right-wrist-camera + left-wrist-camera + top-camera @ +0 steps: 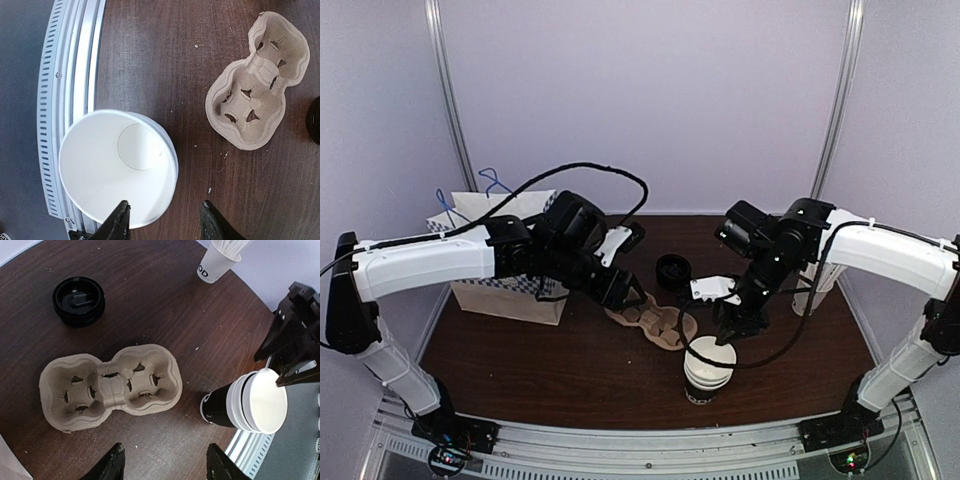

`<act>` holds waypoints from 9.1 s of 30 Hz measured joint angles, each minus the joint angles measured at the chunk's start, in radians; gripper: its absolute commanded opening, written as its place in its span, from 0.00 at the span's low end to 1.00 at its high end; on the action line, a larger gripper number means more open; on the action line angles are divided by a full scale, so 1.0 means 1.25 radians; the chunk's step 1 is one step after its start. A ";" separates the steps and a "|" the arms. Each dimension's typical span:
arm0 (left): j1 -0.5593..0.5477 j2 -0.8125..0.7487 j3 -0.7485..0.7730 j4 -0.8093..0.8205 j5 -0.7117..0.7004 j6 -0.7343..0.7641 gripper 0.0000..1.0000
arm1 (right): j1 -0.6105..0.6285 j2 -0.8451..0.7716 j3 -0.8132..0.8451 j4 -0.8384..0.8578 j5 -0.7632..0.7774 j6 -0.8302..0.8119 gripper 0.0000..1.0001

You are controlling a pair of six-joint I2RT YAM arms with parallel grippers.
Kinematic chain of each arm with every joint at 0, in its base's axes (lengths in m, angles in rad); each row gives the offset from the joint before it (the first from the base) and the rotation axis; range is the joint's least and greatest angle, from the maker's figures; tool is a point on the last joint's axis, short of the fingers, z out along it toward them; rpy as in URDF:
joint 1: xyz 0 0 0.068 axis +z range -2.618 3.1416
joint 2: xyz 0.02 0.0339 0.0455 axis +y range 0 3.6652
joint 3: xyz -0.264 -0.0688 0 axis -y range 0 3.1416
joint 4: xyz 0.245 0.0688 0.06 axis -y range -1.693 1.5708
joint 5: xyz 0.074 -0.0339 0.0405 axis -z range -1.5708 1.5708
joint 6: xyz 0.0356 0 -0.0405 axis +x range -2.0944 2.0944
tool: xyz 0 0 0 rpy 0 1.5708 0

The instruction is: Pack the takeout coffee

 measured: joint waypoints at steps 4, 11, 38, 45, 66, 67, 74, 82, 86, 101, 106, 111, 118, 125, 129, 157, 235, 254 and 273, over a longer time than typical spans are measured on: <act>0.000 -0.027 -0.015 0.032 -0.017 -0.034 0.57 | 0.034 0.038 0.048 -0.010 0.037 0.024 0.39; 0.000 -0.057 -0.027 0.057 -0.038 -0.064 0.57 | 0.044 0.060 0.067 -0.027 0.075 0.040 0.36; 0.000 -0.075 -0.068 0.083 -0.072 -0.098 0.59 | 0.055 0.110 0.070 -0.040 0.089 0.063 0.00; 0.000 -0.063 -0.075 0.124 -0.027 -0.135 0.63 | 0.055 0.109 0.115 -0.061 0.084 0.061 0.00; 0.000 0.034 -0.162 0.287 0.271 -0.331 0.67 | 0.055 0.103 0.147 -0.057 -0.001 0.062 0.00; -0.001 0.034 -0.174 0.301 0.285 -0.345 0.67 | 0.055 0.103 0.147 -0.053 -0.002 0.062 0.00; -0.015 0.070 -0.197 0.376 0.334 -0.407 0.65 | 0.055 0.103 0.147 -0.033 -0.001 0.074 0.00; -0.017 0.082 -0.208 0.414 0.356 -0.441 0.63 | 0.055 0.123 0.147 -0.008 0.001 0.089 0.00; -0.017 0.088 -0.208 0.413 0.361 -0.446 0.62 | 0.055 0.144 0.151 -0.006 0.005 0.099 0.00; -0.016 0.135 -0.204 0.376 0.367 -0.455 0.58 | 0.054 0.153 0.182 -0.022 0.020 0.122 0.00; -0.014 0.141 -0.202 0.347 0.368 -0.454 0.58 | 0.053 0.153 0.226 -0.062 -0.016 0.119 0.00; -0.014 0.142 -0.176 0.302 0.362 -0.433 0.59 | 0.053 0.150 0.261 -0.098 -0.044 0.105 0.00; -0.010 0.138 -0.078 0.222 0.341 -0.349 0.59 | 0.053 0.118 0.354 -0.162 -0.042 0.076 0.00; 0.070 0.025 -0.045 0.111 0.277 -0.262 0.63 | 0.056 0.096 0.437 -0.190 -0.035 0.073 0.00; 0.139 -0.077 -0.042 0.029 0.162 -0.210 0.64 | 0.074 0.153 0.502 -0.213 -0.016 0.074 0.00; 0.146 -0.388 -0.090 -0.106 -0.278 -0.126 0.64 | 0.172 0.648 0.791 -0.259 0.038 0.077 0.01; 0.146 -0.286 -0.084 -0.095 -0.194 -0.116 0.67 | 0.095 0.320 0.289 -0.175 0.137 0.141 0.00; 0.146 -0.249 -0.077 -0.091 -0.183 -0.115 0.67 | -0.270 0.363 0.544 -0.283 0.182 0.128 0.00; 0.146 -0.293 -0.081 -0.092 -0.162 -0.116 0.67 | -0.408 0.598 0.793 -0.266 0.205 0.206 0.00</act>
